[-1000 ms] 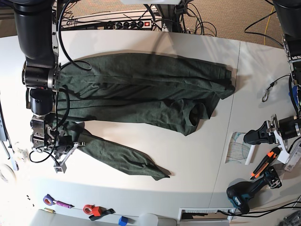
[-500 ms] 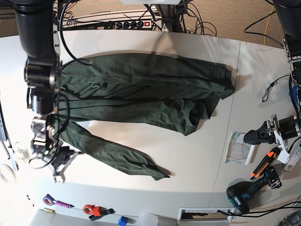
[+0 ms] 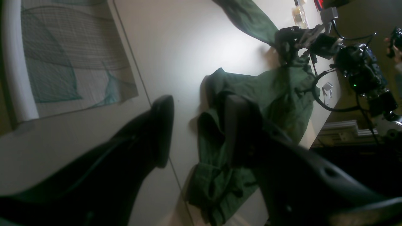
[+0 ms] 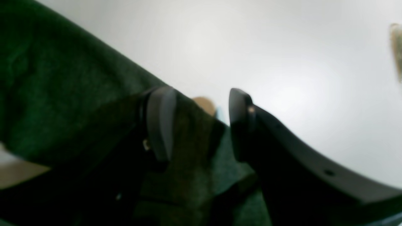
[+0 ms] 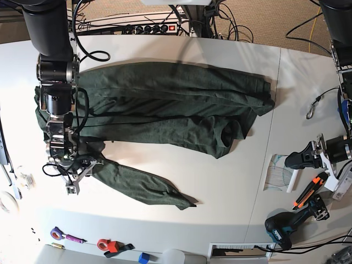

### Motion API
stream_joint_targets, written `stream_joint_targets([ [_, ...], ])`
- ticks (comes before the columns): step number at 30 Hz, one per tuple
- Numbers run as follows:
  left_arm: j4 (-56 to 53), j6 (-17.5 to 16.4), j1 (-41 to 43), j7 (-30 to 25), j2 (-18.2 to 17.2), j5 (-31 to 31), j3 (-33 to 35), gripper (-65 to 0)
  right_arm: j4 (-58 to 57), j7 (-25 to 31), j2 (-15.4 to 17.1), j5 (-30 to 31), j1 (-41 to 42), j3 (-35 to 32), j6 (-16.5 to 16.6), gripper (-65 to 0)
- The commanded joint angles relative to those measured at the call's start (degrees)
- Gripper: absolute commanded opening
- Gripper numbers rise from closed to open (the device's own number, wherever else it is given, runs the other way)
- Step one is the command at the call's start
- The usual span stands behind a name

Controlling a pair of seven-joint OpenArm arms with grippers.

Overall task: Layout the t-shirt on the table in an organized manner, then fold the t-shirt properly
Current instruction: 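Lift the sleeve with the right gripper and fold it over the shirt body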

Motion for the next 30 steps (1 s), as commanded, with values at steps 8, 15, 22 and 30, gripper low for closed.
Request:
stream_joint_targets([
  [8, 0.8, -0.3, -1.6, -0.9, -1.2, -1.6, -0.4, -36.8, 0.1, -3.2, 0.0, 2.8, -2.3, 0.0, 1.0, -40.9],
  [15, 0.8, -0.3, -1.6, -0.9, -1.2, -1.6, -0.4, -36.8, 0.6, -3.4, 0.0, 2.7, -3.8, 0.0, 1.3, -65.0],
  [22, 0.8, -0.3, -1.6, -0.9, -1.2, -1.6, -0.4, -36.8, 19.6, -13.8, 0.0, 4.2, -6.3, 3.7, 1.3, -65.0],
  [30, 0.8, -0.3, -1.6, -0.9, -1.2, -1.6, -0.4, -36.8, 54.2, -23.3, 0.0, 4.7, -20.9, 6.3, 1.2, -65.0],
])
